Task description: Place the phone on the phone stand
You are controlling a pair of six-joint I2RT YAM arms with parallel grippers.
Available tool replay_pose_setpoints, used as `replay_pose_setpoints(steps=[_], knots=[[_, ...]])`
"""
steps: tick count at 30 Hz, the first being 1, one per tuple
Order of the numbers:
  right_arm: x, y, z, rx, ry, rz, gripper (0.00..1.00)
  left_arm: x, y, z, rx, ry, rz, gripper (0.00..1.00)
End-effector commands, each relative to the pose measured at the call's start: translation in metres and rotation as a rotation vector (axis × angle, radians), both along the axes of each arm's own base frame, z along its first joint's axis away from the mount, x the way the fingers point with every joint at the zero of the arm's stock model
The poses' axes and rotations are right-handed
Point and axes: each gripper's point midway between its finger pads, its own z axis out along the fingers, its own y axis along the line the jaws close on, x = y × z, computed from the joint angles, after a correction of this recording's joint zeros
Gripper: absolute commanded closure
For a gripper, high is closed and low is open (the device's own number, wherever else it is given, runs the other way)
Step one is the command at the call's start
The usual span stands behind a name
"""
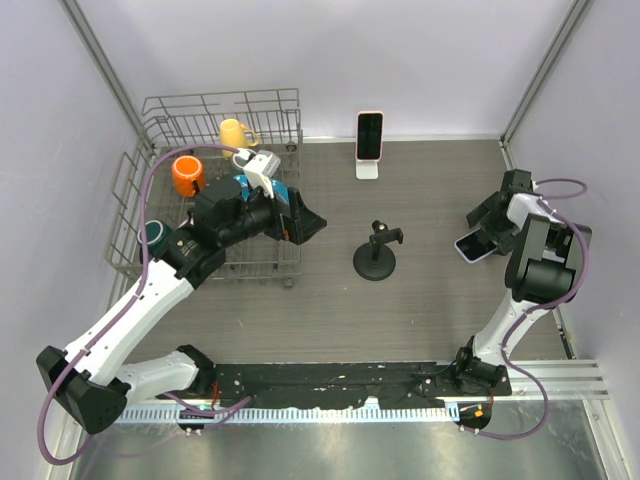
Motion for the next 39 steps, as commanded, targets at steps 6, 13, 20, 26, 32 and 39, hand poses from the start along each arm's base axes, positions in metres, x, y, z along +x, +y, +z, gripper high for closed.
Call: replay_pose_setpoints(steps=[6,13,20,26,32,39], knots=[[-0.037,0.024,-0.044,0.073,0.357,0.024,0.01,0.0,-0.006,0.01,-0.03,-0.022,-0.02,0.01],[-0.04,0.047,-0.062,0.15,0.364,0.12,0.37,0.0,-0.004,0.011,-0.029,-0.028,-0.015,0.01],[-0.045,0.05,-0.054,0.099,0.25,0.211,0.98,-0.001,-0.003,0.012,-0.031,-0.032,-0.013,0.01],[-0.035,0.056,-0.025,0.03,0.083,0.278,0.99,0.002,-0.001,0.013,-0.023,-0.045,-0.004,0.01],[-0.025,0.072,0.017,-0.103,-0.13,0.344,0.99,0.012,0.001,-0.004,0.04,-0.025,0.027,0.01],[-0.033,0.072,0.063,-0.191,-0.343,0.327,0.99,0.016,0.005,-0.004,0.045,-0.056,0.046,0.01]])
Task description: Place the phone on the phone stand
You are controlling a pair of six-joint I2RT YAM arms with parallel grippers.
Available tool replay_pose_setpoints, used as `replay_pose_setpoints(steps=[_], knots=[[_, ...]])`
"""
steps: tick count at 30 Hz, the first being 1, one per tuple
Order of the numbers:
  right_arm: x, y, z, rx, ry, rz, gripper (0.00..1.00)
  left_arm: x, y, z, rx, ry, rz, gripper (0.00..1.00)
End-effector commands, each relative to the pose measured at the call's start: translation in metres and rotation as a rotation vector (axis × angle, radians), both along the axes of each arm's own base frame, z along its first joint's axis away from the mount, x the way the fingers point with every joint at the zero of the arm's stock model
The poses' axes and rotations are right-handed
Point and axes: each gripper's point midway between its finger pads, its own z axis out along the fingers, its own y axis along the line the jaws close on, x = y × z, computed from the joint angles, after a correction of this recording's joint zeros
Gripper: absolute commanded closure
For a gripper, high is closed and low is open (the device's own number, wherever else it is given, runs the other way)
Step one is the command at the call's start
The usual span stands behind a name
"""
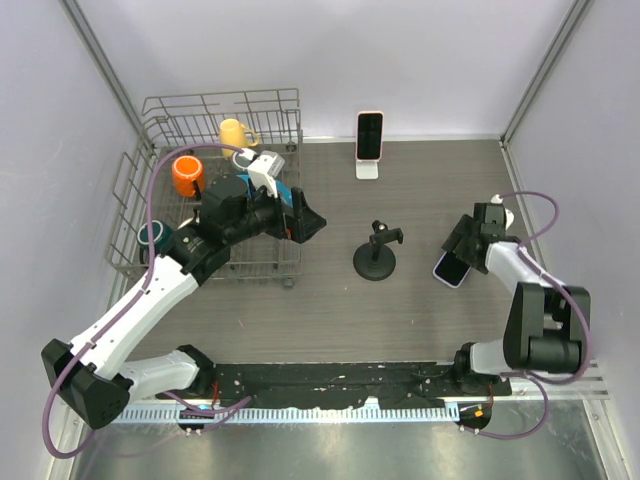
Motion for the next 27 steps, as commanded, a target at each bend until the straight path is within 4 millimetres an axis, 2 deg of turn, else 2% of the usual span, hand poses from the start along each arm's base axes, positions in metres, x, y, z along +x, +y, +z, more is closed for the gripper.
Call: replay_pose_setpoints(steps=[1,2,5,15,16,18,20,23,24,25,27], knots=[[0.023,-0.009,0.049,-0.048,-0.245,-0.018,0.99,0.006,0.003,0.012,-0.011,-0.073,0.016,0.01],[0.023,-0.009,0.06,-0.051,-0.283,-0.021,0.99,0.006,0.004,0.011,-0.009,-0.074,0.018,0.01],[0.02,-0.008,0.068,-0.049,-0.31,-0.025,0.99,0.007,0.005,0.012,-0.002,-0.086,0.024,0.01],[0.012,-0.003,0.123,-0.062,-0.423,-0.007,0.99,0.004,0.004,0.016,-0.015,-0.103,0.006,0.01],[0.012,-0.002,0.138,-0.067,-0.457,0.0,0.99,0.004,0.003,0.017,-0.019,-0.104,0.003,0.01],[0.008,0.003,0.149,-0.062,-0.465,0.018,0.99,0.003,0.003,0.017,-0.022,-0.101,-0.002,0.01],[0.007,0.007,0.174,-0.063,-0.517,0.036,0.99,0.001,0.002,0.019,-0.028,-0.104,-0.009,0.01],[0.005,0.025,0.203,-0.026,-0.568,0.098,0.99,-0.002,0.0,0.023,-0.049,-0.107,-0.025,0.01],[0.003,0.032,0.207,-0.005,-0.561,0.127,0.99,-0.005,-0.002,0.024,-0.061,-0.101,-0.041,0.01],[0.003,0.041,0.226,0.0,-0.594,0.157,0.99,-0.007,-0.004,0.027,-0.074,-0.104,-0.051,0.0],[-0.003,0.048,0.24,0.0,-0.609,0.183,0.99,-0.009,-0.008,0.028,-0.091,-0.099,-0.071,0.0]])
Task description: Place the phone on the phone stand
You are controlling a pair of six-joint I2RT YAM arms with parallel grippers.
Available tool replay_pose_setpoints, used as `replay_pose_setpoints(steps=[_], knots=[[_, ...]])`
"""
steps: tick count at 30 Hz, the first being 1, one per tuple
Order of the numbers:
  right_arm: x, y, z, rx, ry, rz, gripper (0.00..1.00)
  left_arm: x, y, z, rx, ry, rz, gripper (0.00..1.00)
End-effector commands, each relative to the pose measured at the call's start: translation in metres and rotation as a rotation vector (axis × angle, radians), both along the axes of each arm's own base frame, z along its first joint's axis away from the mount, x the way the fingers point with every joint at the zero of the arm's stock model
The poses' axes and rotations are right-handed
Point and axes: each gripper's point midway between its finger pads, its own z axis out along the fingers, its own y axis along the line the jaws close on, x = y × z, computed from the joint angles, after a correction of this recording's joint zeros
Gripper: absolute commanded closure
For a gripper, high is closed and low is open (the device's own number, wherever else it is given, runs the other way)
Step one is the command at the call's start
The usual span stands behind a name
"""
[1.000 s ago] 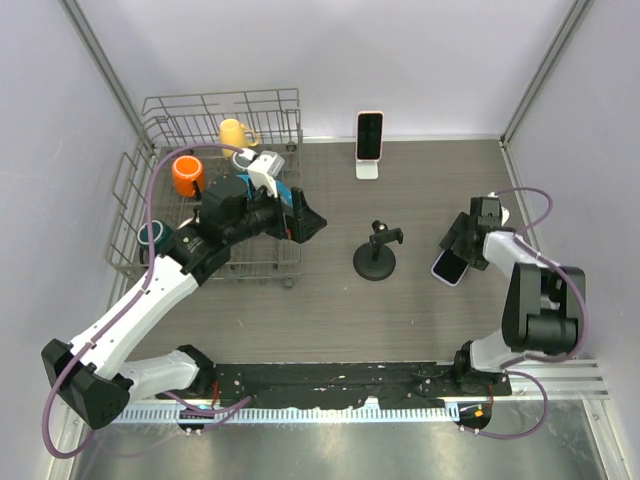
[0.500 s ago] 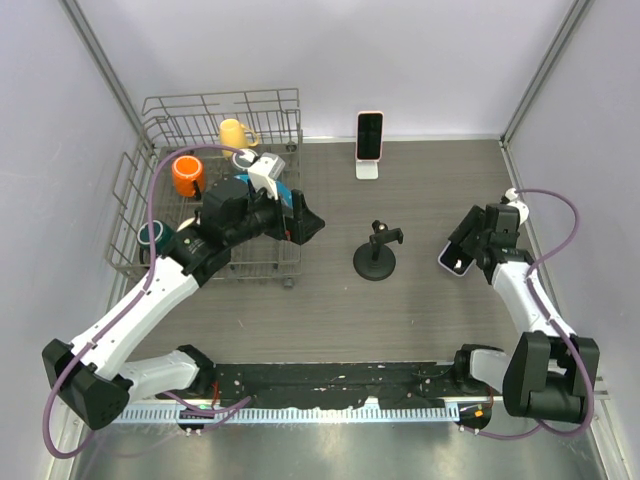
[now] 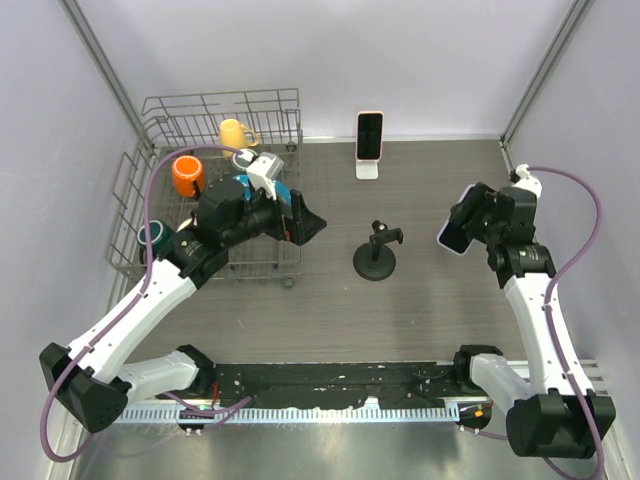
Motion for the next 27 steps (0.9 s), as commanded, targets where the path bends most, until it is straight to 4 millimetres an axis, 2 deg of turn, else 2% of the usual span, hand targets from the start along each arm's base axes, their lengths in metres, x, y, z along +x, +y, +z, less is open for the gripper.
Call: replay_pose_setpoints(steps=[1,3,4,6,7,8,9,10,11,12,13,15,19,22,23,27], knots=[[0.0,0.027,0.093,-0.005,-0.203,0.114,0.99,-0.01,-0.013,0.029,-0.11,-0.053,-0.08,0.0],[-0.008,0.029,0.106,-0.005,-0.217,0.127,0.99,-0.009,-0.022,0.028,-0.142,-0.035,-0.114,0.0],[-0.01,0.034,0.122,0.002,-0.248,0.144,0.99,-0.016,-0.031,0.029,-0.177,0.006,-0.157,0.0],[-0.016,0.051,0.137,0.036,-0.272,0.21,0.99,-0.016,-0.049,0.026,-0.209,0.047,-0.197,0.02],[-0.017,0.059,0.14,0.072,-0.275,0.238,0.99,-0.016,-0.056,0.033,-0.224,0.052,-0.203,0.02],[-0.019,0.065,0.145,0.092,-0.285,0.261,0.99,-0.025,-0.07,0.035,-0.221,0.056,-0.236,0.02],[-0.02,0.07,0.149,0.113,-0.297,0.277,0.99,-0.024,-0.08,0.026,-0.199,0.082,-0.236,0.02],[-0.022,0.075,0.154,0.136,-0.311,0.289,0.99,-0.027,-0.09,0.034,-0.201,0.068,-0.246,0.02],[-0.024,0.083,0.158,0.177,-0.319,0.314,0.99,-0.022,-0.095,0.032,-0.194,0.065,-0.205,0.02],[-0.026,0.089,0.163,0.198,-0.332,0.328,0.99,-0.031,-0.108,0.035,-0.199,0.061,-0.226,0.02],[-0.027,0.093,0.166,0.213,-0.342,0.338,0.99,-0.029,-0.119,0.032,-0.197,0.065,-0.227,0.02],[-0.03,0.103,0.172,0.257,-0.356,0.368,0.99,-0.033,-0.136,0.037,-0.228,0.064,-0.231,0.01],[-0.035,0.113,0.176,0.298,-0.366,0.4,0.99,-0.022,-0.169,0.031,-0.234,0.089,-0.208,0.03],[-0.039,0.117,0.178,0.33,-0.378,0.409,0.99,-0.023,-0.184,0.034,-0.243,0.079,-0.213,0.1],[-0.041,0.117,0.179,0.338,-0.384,0.409,0.99,-0.022,-0.191,0.027,-0.235,0.084,-0.212,0.16],[-0.044,0.118,0.173,0.361,-0.382,0.402,0.99,-0.021,-0.206,0.023,-0.248,0.064,-0.2,0.29]])
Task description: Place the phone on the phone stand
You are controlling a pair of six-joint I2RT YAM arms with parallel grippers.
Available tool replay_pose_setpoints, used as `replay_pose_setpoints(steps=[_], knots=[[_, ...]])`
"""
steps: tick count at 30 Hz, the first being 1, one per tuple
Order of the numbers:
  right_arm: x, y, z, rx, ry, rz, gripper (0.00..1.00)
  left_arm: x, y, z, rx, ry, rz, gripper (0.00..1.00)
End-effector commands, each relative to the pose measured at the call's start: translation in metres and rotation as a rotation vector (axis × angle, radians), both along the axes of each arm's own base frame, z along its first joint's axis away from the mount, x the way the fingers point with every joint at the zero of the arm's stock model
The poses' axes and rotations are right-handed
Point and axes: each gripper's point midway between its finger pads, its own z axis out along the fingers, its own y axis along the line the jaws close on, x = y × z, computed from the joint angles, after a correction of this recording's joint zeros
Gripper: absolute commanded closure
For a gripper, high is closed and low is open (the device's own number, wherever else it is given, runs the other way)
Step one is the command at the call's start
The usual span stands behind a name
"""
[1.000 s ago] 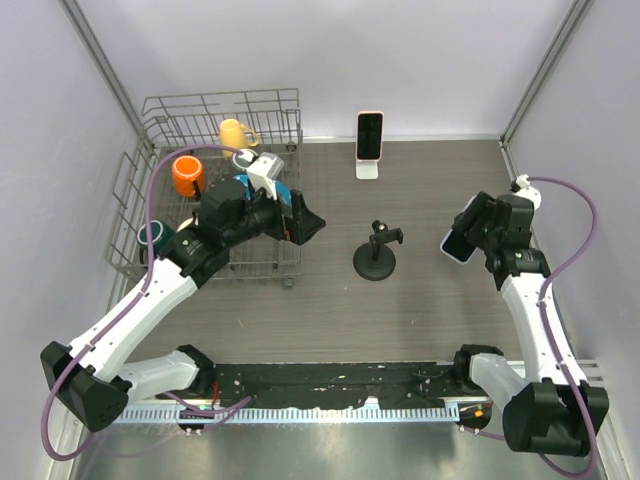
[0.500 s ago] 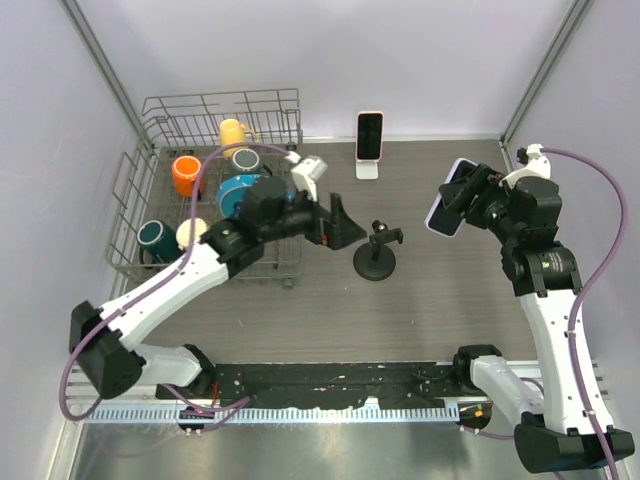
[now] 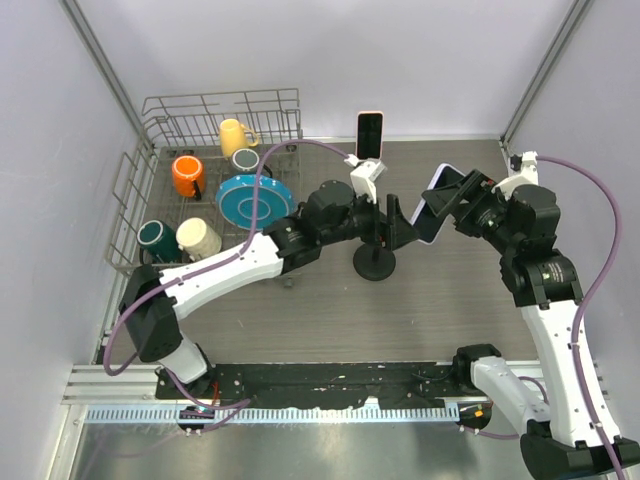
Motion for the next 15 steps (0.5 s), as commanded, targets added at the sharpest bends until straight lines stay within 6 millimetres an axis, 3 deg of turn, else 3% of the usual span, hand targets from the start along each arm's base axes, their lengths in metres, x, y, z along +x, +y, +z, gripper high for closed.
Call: replay_pose_setpoints(steps=[1,4,9,12,13,15], knots=[[-0.005,0.01,0.035,0.092,-0.124,0.032,0.99,0.01,-0.017,0.03,-0.095,-0.073,0.065,0.31],[-0.008,0.014,0.032,0.118,-0.126,0.049,0.99,0.01,-0.022,0.028,-0.103,-0.077,0.074,0.39],[-0.011,0.014,0.026,0.125,-0.118,0.048,0.99,0.005,-0.033,0.031,-0.115,-0.111,0.073,0.44],[-0.012,0.016,0.026,0.131,-0.119,0.058,0.99,0.003,-0.038,0.03,-0.107,-0.129,0.065,0.59],[-0.013,0.016,0.026,0.131,-0.121,0.058,0.99,0.0,-0.039,0.031,-0.104,-0.137,0.058,0.69],[-0.015,0.015,0.025,0.125,-0.115,0.058,0.99,0.003,-0.037,0.031,-0.087,-0.161,0.086,0.79]])
